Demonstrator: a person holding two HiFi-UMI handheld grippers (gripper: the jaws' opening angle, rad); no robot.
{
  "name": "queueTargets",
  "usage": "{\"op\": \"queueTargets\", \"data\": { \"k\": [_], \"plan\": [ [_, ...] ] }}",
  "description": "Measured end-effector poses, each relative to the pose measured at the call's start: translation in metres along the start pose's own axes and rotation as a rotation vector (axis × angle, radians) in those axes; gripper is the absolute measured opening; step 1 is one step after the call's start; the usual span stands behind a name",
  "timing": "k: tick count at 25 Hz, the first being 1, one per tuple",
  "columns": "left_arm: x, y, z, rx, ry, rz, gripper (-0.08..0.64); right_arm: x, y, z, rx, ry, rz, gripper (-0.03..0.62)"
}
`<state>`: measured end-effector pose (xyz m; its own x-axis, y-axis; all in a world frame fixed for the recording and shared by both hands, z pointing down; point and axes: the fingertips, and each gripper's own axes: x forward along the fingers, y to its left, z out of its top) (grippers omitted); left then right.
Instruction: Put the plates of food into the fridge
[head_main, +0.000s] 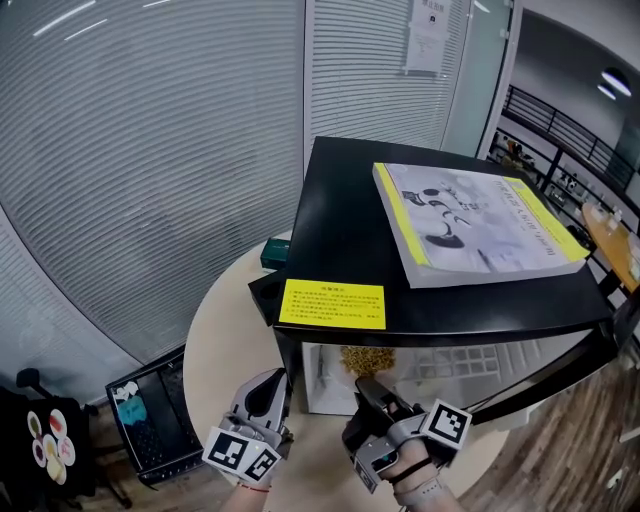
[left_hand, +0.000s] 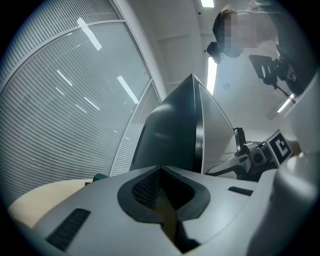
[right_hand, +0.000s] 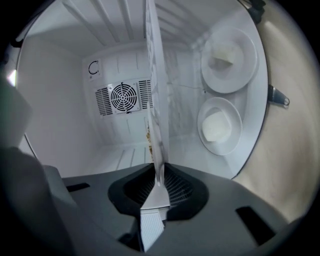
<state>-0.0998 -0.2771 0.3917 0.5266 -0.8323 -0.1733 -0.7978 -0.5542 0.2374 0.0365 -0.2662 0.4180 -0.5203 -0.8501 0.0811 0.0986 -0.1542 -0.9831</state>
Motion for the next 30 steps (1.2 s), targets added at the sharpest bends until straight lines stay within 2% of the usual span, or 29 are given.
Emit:
{"op": "queueTargets", "data": {
  "k": [3, 5, 17, 22, 25, 28, 30],
  "plan": [
    [-0.003, -0.001, -0.001, -0.001, 0.005, -0.002, 0.006, -0.002, -0.002, -0.003, -0.029, 0.009, 0.006, 0.114],
    [-0.007, -0.001, -0.001, -0.001, 0.007, 0.000, 0.006, -0.003, -0.002, -0.007, -0.045, 0.020, 0.025, 0.138],
    [-0.035, -0.014, 0.002, -0.002, 0.020, -0.036, 0.006, -0.031, 0.008, -0.041, -0.224, 0.034, 0.078, 0.150],
    [-0.046, -0.027, 0.002, 0.002, 0.026, -0.077, 0.006, -0.056, 0.007, -0.053, -0.427, 0.028, 0.081, 0.149],
    [-0.054, -0.041, 0.004, -0.001, 0.028, -0.098, 0.006, -0.079, 0.006, -0.055, -0.566, 0.009, 0.045, 0.130],
    [-0.061, -0.057, 0.009, 0.008, 0.023, -0.117, 0.006, -0.100, 0.007, -0.046, -0.844, -0.019, -0.034, 0.055],
    [-0.065, -0.068, 0.011, 0.011, 0.018, -0.121, 0.006, -0.114, 0.013, -0.040, -0.996, -0.046, -0.069, 0.012]
  ]
}}
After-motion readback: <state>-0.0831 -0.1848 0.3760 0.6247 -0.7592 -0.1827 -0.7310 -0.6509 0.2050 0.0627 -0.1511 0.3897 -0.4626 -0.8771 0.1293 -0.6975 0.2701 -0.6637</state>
